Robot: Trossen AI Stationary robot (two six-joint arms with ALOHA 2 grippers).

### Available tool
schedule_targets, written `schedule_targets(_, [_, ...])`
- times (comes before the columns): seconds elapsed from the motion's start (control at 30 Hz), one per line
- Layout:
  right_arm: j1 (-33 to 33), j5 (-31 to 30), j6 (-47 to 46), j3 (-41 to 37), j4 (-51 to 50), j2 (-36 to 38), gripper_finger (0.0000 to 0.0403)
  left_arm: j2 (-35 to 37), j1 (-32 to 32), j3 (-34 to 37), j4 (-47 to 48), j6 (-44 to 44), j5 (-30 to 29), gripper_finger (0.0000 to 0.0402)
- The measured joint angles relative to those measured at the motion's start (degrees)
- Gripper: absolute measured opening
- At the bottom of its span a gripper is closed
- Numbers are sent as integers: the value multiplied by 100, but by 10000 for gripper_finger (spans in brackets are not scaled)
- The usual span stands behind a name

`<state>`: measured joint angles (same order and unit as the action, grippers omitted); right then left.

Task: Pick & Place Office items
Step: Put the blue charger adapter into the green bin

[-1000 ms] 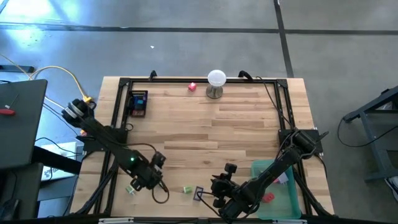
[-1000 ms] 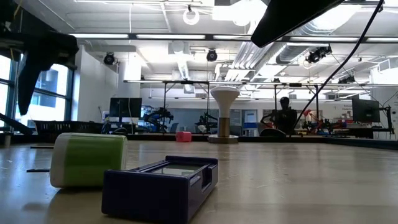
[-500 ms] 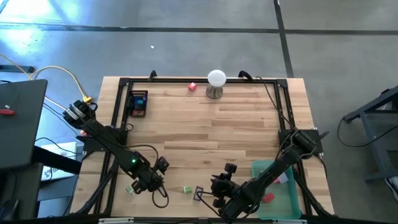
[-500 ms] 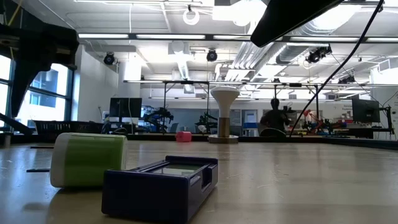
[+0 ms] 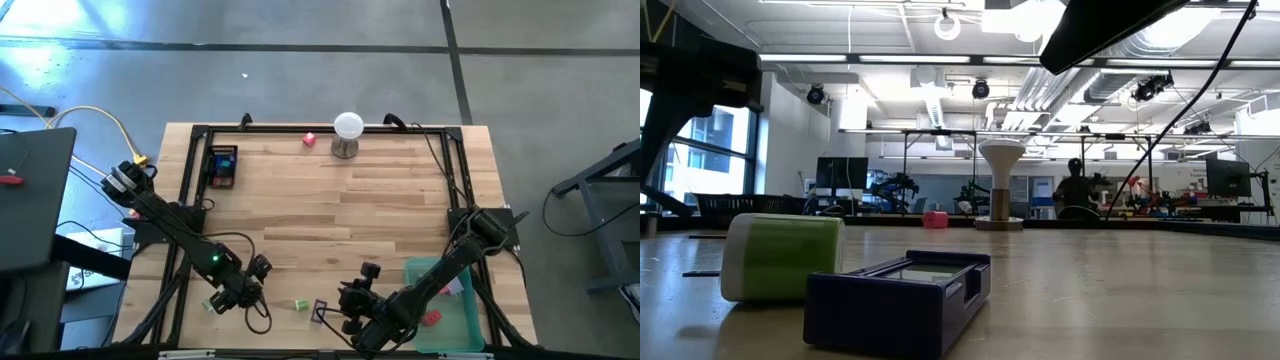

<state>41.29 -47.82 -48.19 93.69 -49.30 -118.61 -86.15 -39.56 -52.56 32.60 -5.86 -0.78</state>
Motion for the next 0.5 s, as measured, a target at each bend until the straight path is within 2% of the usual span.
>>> schedule_targets(0.23, [-120, 39, 15, 0, 59, 0, 64, 0, 30, 11, -3, -250, 49, 323])
schedule_targets(0.4, [-220, 280, 21, 0, 106, 0, 64, -8, 83, 17, -7, -642, 459, 323])
schedule_targets(0.5, [-251, 330, 37, 0, 116, 0, 64, -141, 125, 23, -9, -756, 382, 323])
